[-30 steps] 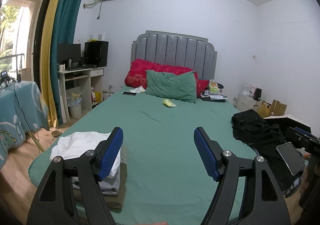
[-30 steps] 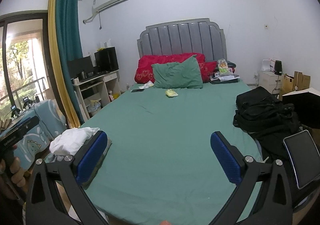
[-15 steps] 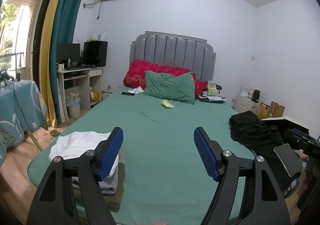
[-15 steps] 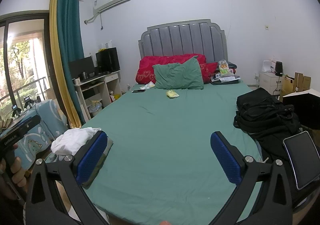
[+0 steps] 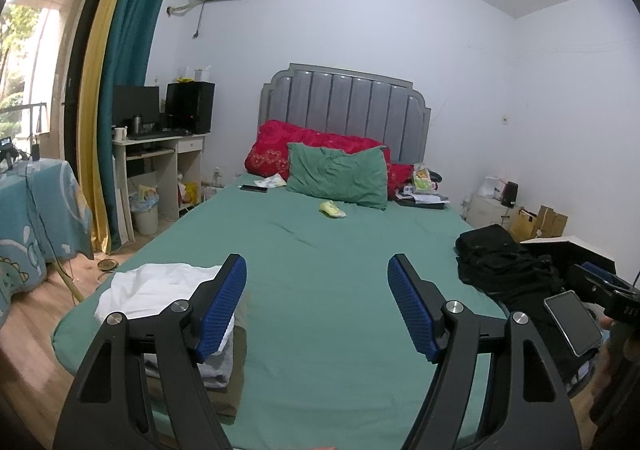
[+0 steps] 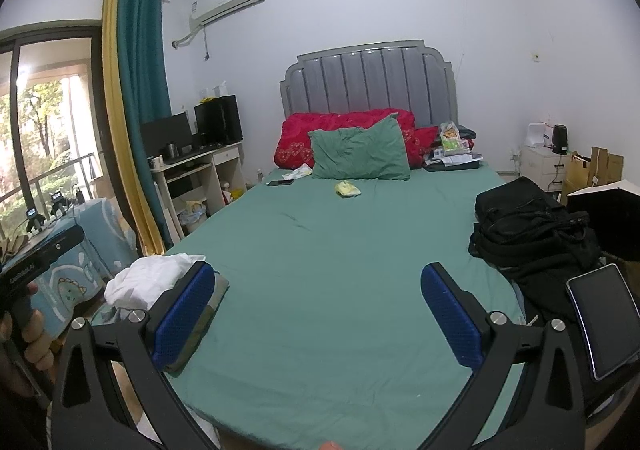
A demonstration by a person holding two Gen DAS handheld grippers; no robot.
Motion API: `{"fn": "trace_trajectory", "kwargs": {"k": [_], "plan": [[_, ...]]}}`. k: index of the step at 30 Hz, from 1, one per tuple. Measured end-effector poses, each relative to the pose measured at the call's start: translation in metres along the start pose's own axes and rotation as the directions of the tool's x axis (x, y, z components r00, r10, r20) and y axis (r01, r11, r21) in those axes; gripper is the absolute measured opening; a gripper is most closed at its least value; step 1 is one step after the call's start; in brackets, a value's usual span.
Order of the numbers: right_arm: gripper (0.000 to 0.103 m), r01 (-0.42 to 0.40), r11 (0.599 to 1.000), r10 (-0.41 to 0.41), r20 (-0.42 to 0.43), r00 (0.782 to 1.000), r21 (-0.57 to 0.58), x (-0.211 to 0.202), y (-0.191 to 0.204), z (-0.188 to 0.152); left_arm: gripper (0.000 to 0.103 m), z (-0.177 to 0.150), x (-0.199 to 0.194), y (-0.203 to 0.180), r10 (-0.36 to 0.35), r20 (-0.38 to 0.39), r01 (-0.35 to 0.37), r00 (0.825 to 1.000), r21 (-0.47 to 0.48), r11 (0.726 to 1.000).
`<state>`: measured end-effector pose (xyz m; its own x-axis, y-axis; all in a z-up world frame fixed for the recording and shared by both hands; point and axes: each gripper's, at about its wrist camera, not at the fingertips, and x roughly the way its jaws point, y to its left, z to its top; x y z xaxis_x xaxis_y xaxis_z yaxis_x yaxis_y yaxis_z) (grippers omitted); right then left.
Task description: Fold large clothes
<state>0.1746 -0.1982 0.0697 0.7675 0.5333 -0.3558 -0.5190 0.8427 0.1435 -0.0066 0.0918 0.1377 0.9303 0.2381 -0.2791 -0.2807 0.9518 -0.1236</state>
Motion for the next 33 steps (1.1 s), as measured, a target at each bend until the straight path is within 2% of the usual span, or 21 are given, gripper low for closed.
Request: {"fn": "trace_trajectory", "kwargs": {"k": [33], "plan": [[0.102, 0.005, 1.0, -0.005, -0.012, 1.0, -0.002, 0.001, -0.0013, -0.0022, 0.076, 0.0012, 0.0024, -0.0058, -0.008, 0.009, 0.008, 1.0, 0.001, 1.0]]}}
